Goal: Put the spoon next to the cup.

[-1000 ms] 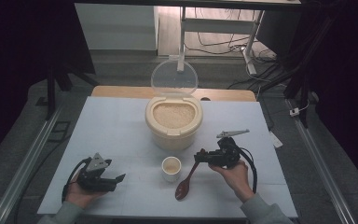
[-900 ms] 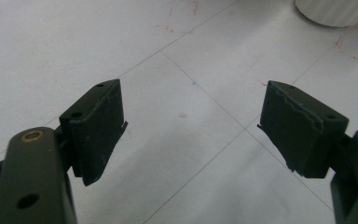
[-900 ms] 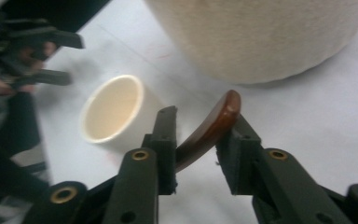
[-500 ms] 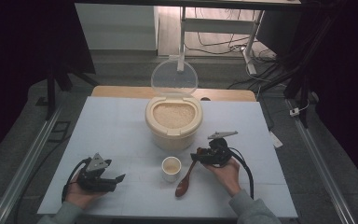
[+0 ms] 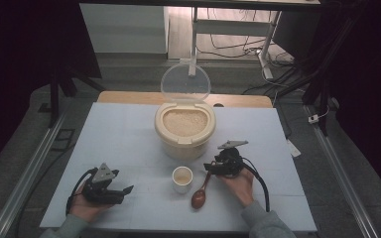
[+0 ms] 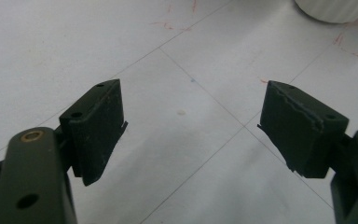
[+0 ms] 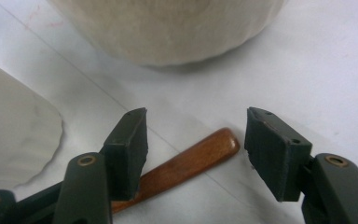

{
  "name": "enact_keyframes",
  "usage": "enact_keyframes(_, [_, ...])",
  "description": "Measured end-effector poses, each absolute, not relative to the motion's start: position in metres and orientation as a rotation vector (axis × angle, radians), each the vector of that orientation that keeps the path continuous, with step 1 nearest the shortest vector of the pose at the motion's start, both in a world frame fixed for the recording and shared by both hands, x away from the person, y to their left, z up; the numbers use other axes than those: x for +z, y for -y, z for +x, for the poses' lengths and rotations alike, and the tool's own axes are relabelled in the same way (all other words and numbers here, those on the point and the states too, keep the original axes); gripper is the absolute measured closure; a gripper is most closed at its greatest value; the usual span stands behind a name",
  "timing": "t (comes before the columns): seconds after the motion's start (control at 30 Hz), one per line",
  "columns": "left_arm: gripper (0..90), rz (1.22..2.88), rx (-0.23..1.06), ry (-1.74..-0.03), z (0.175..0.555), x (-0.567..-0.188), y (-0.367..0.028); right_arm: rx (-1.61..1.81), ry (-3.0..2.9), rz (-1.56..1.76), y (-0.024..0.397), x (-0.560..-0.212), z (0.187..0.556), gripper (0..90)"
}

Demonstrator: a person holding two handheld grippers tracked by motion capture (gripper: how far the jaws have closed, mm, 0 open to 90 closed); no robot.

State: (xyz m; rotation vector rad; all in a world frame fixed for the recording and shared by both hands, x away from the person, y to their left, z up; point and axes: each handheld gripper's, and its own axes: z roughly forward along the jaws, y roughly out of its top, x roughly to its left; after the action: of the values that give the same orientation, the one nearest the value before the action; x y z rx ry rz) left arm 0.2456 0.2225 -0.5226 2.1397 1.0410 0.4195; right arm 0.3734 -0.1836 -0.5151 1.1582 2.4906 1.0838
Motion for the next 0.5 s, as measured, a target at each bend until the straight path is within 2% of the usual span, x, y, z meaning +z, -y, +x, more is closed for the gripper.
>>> enact_keyframes(0.27, [21.5, 2.138, 0.421, -1.039, 0.245, -0.522, -0.223, 1.211, -2.415, 1.084, 0.211, -0.494, 0.352, 38.5])
enact_keyframes(0.5, [21.5, 2.135, 0.422, -1.042, 0.245, -0.522, -0.222, 1.257, -2.387, 0.996, 0.251, -0.490, 0.326, 39.2])
